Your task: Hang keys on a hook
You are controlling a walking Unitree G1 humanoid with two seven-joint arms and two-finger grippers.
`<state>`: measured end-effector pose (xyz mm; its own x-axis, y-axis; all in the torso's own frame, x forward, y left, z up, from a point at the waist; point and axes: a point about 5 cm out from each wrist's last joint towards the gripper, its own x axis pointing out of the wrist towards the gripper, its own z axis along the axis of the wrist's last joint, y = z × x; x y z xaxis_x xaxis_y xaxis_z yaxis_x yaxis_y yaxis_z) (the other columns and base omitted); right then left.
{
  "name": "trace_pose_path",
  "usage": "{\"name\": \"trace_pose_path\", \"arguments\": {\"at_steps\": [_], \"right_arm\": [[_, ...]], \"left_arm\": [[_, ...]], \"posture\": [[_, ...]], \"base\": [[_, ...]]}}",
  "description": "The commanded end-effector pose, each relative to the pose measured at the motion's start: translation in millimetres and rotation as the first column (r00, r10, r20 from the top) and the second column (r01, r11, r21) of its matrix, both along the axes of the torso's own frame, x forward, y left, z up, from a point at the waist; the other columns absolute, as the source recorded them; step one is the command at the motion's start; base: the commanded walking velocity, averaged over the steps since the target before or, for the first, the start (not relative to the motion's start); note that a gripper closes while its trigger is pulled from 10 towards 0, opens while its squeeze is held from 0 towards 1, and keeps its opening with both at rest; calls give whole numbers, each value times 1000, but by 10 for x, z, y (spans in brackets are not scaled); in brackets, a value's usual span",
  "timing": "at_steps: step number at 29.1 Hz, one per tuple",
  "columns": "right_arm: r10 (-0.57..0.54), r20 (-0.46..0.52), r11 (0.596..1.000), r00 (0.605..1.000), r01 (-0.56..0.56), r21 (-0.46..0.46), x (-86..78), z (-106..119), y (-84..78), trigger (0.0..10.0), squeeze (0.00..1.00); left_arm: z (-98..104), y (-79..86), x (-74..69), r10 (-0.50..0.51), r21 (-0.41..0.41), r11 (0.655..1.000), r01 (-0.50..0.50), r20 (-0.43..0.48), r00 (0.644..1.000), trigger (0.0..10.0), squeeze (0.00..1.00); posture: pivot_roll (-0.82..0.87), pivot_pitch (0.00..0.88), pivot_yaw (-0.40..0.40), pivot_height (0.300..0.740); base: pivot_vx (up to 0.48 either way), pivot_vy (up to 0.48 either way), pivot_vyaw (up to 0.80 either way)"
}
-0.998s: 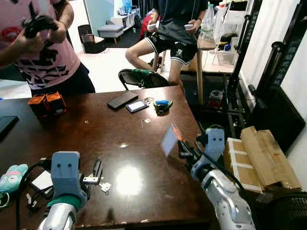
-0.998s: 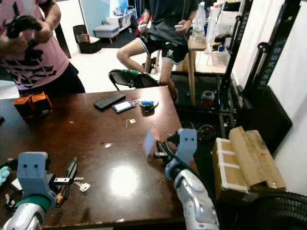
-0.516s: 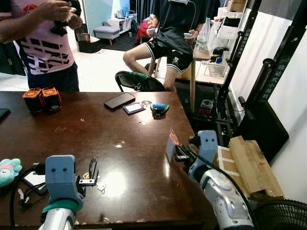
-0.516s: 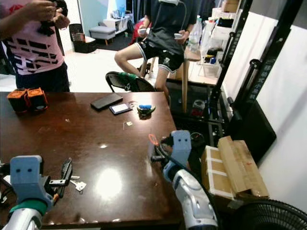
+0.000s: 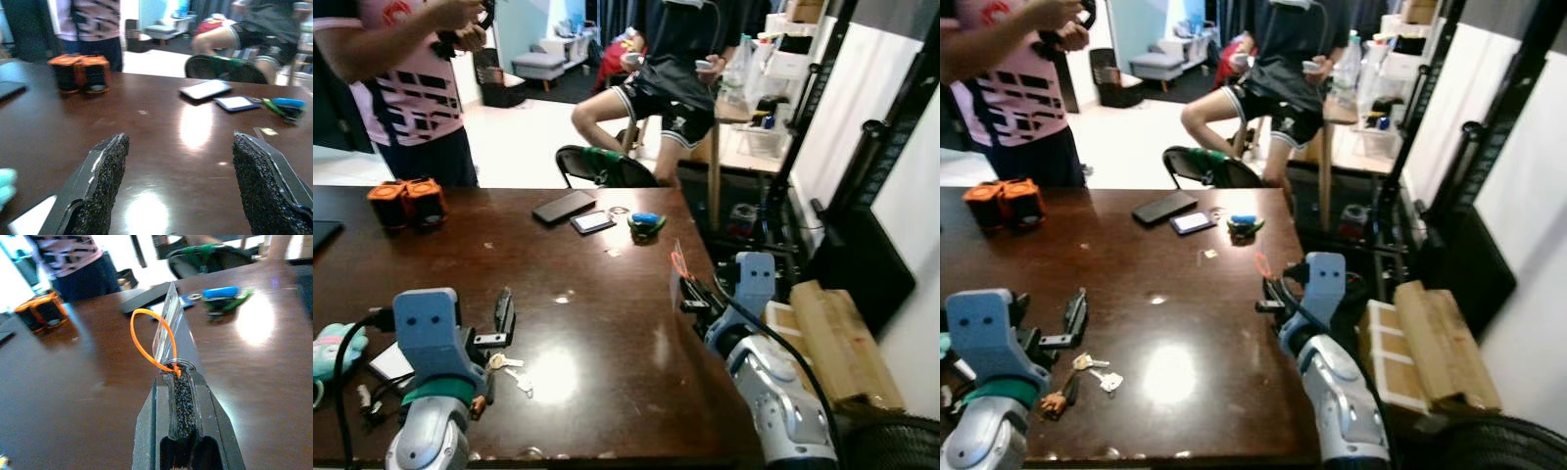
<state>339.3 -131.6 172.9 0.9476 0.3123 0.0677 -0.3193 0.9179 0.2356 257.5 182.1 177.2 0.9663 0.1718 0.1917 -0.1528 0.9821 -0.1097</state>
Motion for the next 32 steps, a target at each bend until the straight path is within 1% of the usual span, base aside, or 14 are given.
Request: {"name": "trace_pose_path", "arguments": {"at_steps": [1, 9, 15, 25, 27, 28, 29, 30, 32], "right_arm": [[25, 37, 1000, 999, -25, -7, -18, 60, 44, 10000, 0], [15, 79, 999, 997, -12, -35, -6, 136, 59, 10000, 0], [3, 96, 999, 995, 2, -47, 26, 184, 16, 10000, 0], [19, 94, 999, 995, -14, -50, 18, 162, 77, 10000, 0], [17, 96, 999, 995, -12, -53, 21, 163, 74, 10000, 0], [13, 97, 998, 995, -8, -54, 25, 164, 65, 10000, 0], [10, 97, 998, 995, -4, -56, 27, 164, 56, 10000, 0], [10, 97, 998, 995, -4, -56, 27, 164, 56, 10000, 0], [7, 98, 998, 995, -1, -57, 29, 164, 45, 10000, 0]], "left_arm": [[9, -4, 1, 2, 6, 1000, -2, -4, 1000, 10000, 0], [24, 2, 57, 10, 5, 1000, -10, -15, 1000, 10000, 0], [44, 40, 84, 37, -30, 999, -38, -7, 999, 10000, 0], [34, 41, 74, 34, -22, 999, -35, -18, 999, 10000, 0], [40, 49, 73, 40, -6, 999, -41, -18, 999, 10000, 0], [47, 56, 76, 44, -11, 999, -44, -15, 999, 10000, 0], [42, 70, 78, 54, -37, 998, -54, -14, 998, 10000, 0], [42, 70, 78, 54, -37, 998, -54, -14, 998, 10000, 0], [32, 86, 78, 66, -65, 996, -67, -20, 998, 10000, 0]], "posture": [[-206, 7, 57, 740], [-211, 4, 75, 740], [-214, 2, 75, 740], [-205, 0, 75, 740], [-205, 0, 75, 740], [-205, 0, 75, 740], [-208, 1, 78, 740], [-208, 1, 78, 740], [-208, 1, 78, 740]], "base": [[0, 0, 800], [0, 0, 800], [0, 0, 800], [0, 0, 800], [0, -480, 800], [0, -480, 800], [0, 0, 800], [0, 0, 800], [0, 0, 800]]}}
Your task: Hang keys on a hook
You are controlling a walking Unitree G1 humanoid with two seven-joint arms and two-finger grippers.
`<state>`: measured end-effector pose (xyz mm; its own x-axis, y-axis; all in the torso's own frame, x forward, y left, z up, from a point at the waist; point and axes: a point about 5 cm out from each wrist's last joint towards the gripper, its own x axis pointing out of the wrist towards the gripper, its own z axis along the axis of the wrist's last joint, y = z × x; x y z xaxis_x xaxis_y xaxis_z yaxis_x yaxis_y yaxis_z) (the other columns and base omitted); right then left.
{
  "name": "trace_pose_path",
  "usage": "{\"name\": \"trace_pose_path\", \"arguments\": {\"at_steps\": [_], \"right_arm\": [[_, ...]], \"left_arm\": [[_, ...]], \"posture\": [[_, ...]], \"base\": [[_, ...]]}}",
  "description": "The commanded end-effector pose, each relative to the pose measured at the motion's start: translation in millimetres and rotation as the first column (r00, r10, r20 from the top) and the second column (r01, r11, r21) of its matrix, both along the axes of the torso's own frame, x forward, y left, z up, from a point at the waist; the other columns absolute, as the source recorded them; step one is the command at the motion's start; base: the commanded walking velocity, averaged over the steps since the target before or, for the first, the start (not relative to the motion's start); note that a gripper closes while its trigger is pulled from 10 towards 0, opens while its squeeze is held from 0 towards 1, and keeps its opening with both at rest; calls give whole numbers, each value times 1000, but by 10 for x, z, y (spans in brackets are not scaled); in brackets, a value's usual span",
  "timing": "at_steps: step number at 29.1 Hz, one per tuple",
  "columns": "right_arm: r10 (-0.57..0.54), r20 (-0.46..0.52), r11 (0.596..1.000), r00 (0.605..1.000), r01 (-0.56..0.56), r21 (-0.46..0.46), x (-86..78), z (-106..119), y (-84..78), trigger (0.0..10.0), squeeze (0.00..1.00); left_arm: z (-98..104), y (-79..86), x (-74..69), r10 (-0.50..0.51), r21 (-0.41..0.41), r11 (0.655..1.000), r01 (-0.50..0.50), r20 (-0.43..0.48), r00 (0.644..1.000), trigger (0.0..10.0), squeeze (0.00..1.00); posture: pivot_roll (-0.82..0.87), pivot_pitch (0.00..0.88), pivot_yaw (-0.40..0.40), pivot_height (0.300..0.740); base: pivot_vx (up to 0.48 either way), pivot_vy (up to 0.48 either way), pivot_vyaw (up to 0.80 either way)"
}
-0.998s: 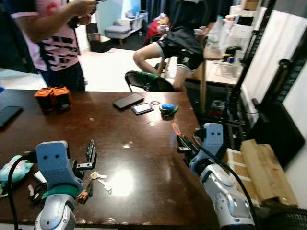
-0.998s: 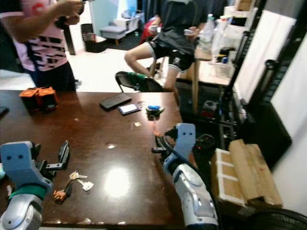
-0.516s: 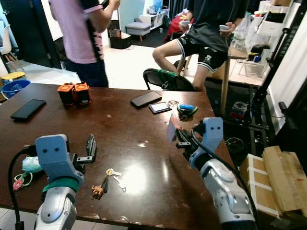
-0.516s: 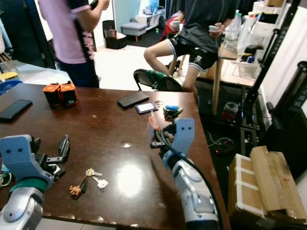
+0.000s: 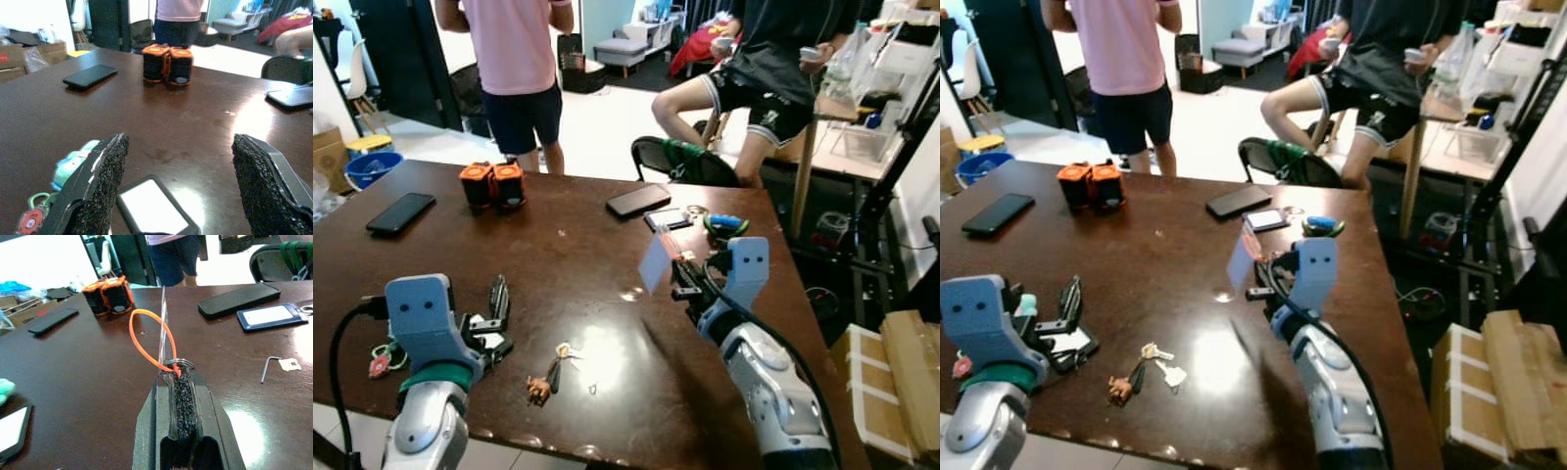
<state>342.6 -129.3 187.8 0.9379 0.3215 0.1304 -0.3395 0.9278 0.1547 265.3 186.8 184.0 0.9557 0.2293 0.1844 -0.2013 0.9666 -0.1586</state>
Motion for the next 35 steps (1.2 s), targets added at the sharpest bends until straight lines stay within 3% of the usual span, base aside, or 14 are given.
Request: {"name": "trace_pose_path", "arguments": {"at_steps": [1, 35], "right_arm": [[-1, 11, 1000, 1000, 1, -2, -5, 13, 18, 10000, 0], [-7, 23, 1000, 1000, 7, 3, 7, 28, 7, 10000, 0]], "left_arm": [[-38, 41, -1, 17, -16, 1000, -17, -23, 1000, 10000, 0], [28, 80, 0, 23, 13, 1000, -23, -6, 1000, 10000, 0]], "posture": [[-208, 1, 78, 740], [-205, 2, 86, 740]], "base": [[0, 0, 800], [0, 0, 800]]}}
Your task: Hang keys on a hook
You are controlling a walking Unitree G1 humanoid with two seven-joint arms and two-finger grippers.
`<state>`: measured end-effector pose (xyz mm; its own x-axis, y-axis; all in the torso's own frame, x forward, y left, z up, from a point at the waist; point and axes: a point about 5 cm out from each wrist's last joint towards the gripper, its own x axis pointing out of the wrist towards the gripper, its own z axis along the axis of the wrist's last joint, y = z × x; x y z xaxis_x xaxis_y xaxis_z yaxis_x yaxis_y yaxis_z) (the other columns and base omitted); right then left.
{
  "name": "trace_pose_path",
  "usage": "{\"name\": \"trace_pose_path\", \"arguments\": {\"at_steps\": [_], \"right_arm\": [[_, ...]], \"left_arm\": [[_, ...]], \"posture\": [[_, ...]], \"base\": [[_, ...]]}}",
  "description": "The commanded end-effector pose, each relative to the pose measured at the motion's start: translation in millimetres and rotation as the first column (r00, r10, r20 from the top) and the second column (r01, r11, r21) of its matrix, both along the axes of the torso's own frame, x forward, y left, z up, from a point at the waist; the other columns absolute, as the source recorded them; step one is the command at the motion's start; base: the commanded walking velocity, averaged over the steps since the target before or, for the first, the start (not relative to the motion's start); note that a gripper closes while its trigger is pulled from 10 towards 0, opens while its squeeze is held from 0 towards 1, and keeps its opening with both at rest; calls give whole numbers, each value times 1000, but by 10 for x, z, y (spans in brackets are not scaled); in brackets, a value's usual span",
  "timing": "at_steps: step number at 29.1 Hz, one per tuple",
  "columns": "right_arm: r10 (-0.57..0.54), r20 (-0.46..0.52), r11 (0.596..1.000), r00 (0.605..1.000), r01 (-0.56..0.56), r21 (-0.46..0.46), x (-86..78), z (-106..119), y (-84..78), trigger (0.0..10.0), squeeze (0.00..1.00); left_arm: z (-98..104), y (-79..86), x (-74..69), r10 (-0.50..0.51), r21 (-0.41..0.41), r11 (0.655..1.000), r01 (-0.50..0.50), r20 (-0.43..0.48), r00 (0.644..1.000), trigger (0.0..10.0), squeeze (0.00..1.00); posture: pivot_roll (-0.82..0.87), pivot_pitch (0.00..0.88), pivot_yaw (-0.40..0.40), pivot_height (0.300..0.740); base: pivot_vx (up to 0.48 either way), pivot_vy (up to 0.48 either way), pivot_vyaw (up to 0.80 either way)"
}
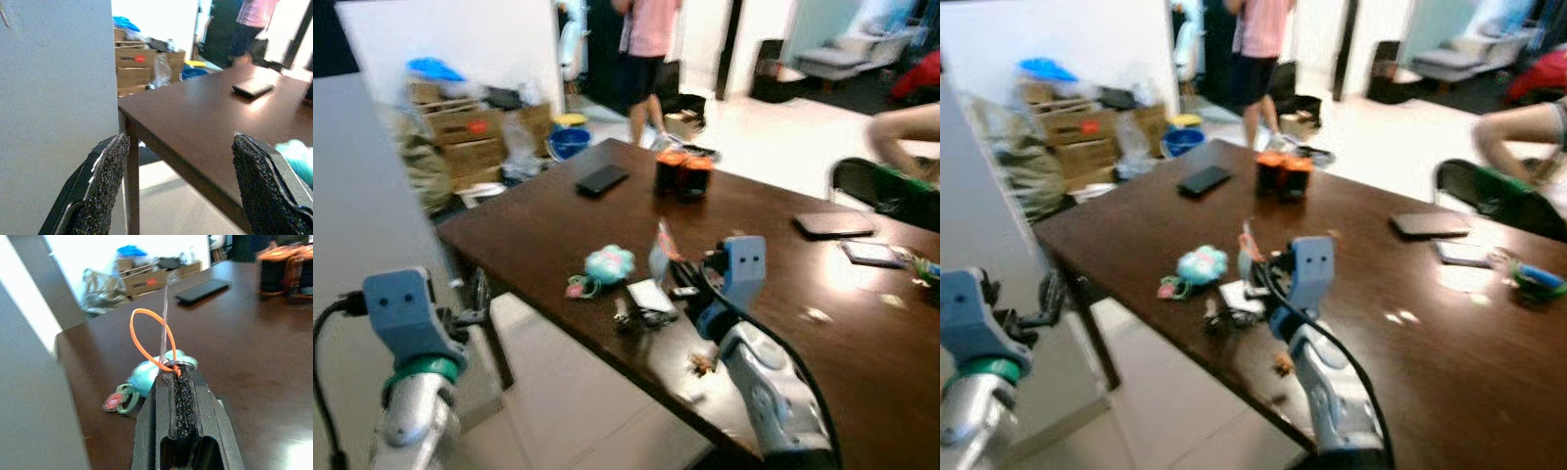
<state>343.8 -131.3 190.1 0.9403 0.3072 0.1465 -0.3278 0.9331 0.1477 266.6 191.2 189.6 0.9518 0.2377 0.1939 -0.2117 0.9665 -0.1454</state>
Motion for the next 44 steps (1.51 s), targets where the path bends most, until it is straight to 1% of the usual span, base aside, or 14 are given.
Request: {"name": "trace_pose_path", "arguments": {"at_steps": [1, 13, 26, 33, 44], "right_arm": [[9, 6, 1000, 1000, -9, 4, -5, 6, 29, 10000, 0], [11, 10, 1000, 1000, -11, 6, 5, 14, 35, 10000, 0], [-6, 4, 1000, 1000, 6, 2, 9, 0, -14, 10000, 0], [-19, -21, 999, 1000, 20, 45, 10, -39, -42, 10000, 0], [-16, -25, 999, 1000, 17, 50, 9, -38, -34, 10000, 0]], "left_arm": [[-27, 38, -14, 12, -4, 1000, -12, -12, 1000, 10000, 0], [-30, 49, -23, 14, -4, 1000, -14, -14, 1000, 10000, 0], [-38, 29, -21, 0, -6, 1000, 0, -12, 1000, 10000, 0], [-71, -18, -15, -24, 18, 1000, 25, -31, 999, 10000, 0], [-53, -16, -12, -24, 22, 999, 25, -25, 999, 10000, 0]], "posture": [[-205, 2, 86, 740], [-205, 2, 86, 740], [-208, 7, 90, 740], [-208, 7, 90, 740], [-210, 11, 93, 740]], "base": [[0, 0, 800], [0, 0, 800], [0, 0, 800], [0, 0, 0], [0, 0, 0]]}}
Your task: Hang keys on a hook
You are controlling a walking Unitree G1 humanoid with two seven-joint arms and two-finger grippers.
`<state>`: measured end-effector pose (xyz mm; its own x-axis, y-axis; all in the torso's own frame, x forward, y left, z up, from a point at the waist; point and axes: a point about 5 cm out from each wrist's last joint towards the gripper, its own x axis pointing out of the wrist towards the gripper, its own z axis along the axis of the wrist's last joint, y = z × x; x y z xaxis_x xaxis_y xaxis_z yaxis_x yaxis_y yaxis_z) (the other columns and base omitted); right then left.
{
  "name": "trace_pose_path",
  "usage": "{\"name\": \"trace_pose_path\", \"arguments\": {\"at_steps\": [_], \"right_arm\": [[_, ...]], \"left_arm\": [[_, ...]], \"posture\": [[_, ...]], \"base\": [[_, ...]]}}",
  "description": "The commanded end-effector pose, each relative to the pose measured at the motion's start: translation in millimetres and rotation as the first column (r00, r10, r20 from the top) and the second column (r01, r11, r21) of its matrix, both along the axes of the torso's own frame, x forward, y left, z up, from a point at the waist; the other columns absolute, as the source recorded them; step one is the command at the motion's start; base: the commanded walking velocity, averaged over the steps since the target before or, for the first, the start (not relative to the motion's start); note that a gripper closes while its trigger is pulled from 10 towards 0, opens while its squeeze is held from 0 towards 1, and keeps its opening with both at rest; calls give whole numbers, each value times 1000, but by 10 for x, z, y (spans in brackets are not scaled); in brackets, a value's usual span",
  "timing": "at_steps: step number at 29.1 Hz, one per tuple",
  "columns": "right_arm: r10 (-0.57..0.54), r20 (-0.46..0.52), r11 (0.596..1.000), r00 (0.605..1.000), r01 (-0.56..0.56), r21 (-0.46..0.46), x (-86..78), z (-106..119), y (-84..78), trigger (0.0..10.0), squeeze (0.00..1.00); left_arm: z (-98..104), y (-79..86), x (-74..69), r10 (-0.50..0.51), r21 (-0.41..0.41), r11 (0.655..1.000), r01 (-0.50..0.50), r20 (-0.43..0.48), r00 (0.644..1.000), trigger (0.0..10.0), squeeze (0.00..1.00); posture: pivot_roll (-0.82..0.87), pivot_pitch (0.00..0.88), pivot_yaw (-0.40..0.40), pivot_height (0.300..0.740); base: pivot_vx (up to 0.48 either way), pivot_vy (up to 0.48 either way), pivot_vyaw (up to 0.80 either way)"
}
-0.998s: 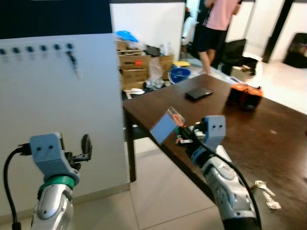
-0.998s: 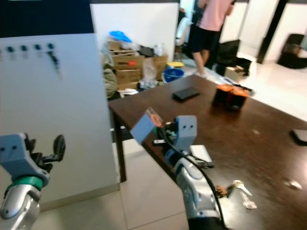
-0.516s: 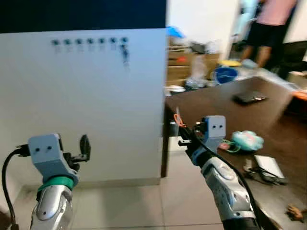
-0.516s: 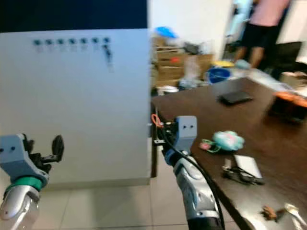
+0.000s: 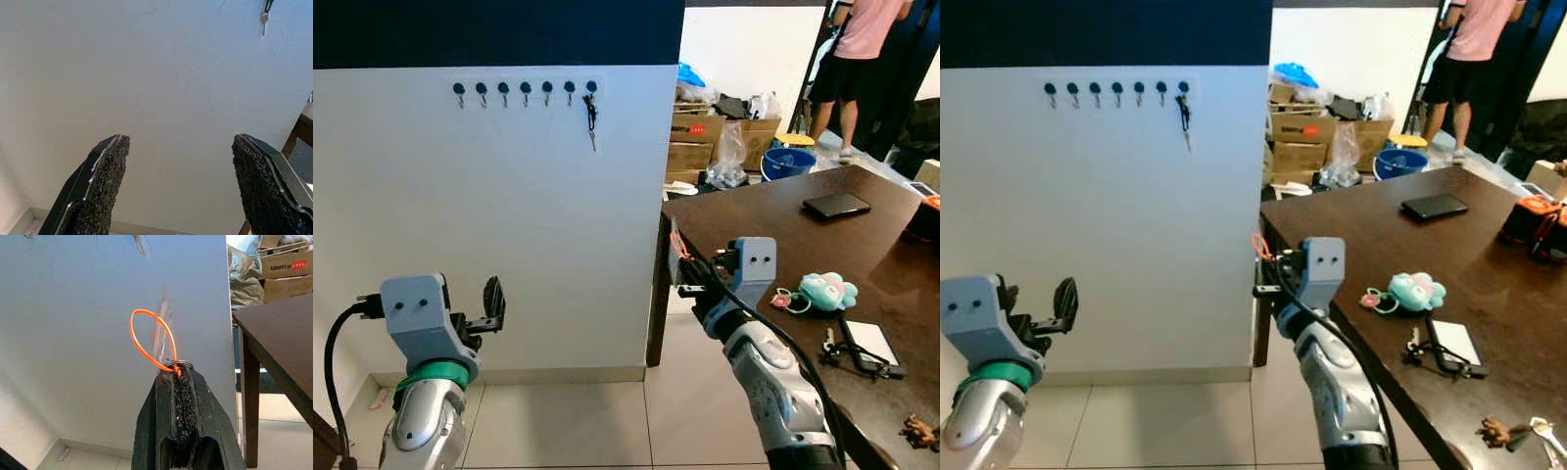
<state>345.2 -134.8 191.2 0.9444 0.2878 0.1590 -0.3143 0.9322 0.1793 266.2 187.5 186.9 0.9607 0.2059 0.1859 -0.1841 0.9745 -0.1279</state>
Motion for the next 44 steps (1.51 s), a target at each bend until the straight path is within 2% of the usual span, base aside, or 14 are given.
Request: {"name": "trace_pose_path", "arguments": {"at_steps": [1, 11, 14, 44], "right_arm": [[-1, -26, 1000, 1000, 1, 17, -8, -48, -1, 10000, 0], [-14, -35, 1000, 999, 15, 19, -6, -53, -19, 10000, 0], [-20, -38, 1000, 999, 21, 19, -6, -57, -35, 10000, 0], [-30, -48, 999, 998, 31, 22, -28, -78, -49, 10000, 0]], "left_arm": [[-23, 26, -12, 10, 9, 1000, -10, -10, 1000, 10000, 0], [-23, 28, -8, 9, 8, 1000, -9, -10, 1000, 10000, 0], [-30, 30, -4, 8, 3, 1000, -8, -12, 1000, 10000, 0], [-13, 23, -12, -10, -13, 1000, 10, -3, 1000, 10000, 0]], "posture": [[-210, 14, 92, 740], [-212, 16, 94, 740], [-212, 16, 94, 740], [-216, 24, 95, 740]], "base": [[0, 0, 0], [0, 0, 0], [300, 0, -800], [378, 0, 0]]}}
